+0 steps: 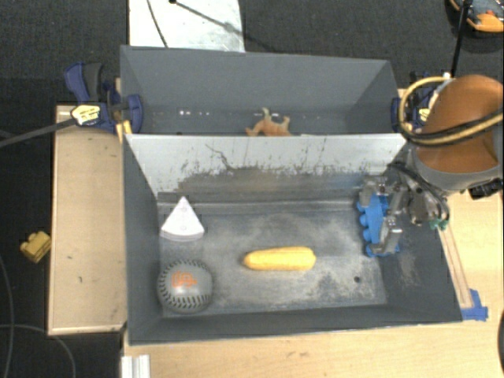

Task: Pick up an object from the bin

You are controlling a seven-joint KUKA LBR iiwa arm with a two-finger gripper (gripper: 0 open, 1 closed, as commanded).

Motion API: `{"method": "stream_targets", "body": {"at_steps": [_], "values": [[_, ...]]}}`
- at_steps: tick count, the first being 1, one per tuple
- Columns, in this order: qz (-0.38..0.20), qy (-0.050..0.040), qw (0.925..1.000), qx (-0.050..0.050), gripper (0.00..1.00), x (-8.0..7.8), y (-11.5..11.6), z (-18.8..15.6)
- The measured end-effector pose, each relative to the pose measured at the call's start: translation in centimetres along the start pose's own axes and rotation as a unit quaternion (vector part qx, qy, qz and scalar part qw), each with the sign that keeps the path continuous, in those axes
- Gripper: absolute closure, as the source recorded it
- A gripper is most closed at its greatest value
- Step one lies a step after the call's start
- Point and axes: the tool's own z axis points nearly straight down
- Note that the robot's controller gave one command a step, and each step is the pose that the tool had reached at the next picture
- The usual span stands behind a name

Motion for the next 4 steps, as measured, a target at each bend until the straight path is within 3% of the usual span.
{"method": "stream_targets", "body": {"at_steps": [1, 2, 3, 4], "values": [[-0.001, -0.0040, 1.0000, 0.001, 0.00, -0.2, 0.0, -0.5], [0.011, -0.0037, 0.9999, 0.000, 0.00, 0.1, 2.4, 0.3], [0.012, -0.0020, 0.9999, 0.000, 0.00, -0.3, 4.8, -1.8], [-0.010, -0.0082, 0.9999, 0.001, 0.00, -1.2, 5.9, -2.2]]}}
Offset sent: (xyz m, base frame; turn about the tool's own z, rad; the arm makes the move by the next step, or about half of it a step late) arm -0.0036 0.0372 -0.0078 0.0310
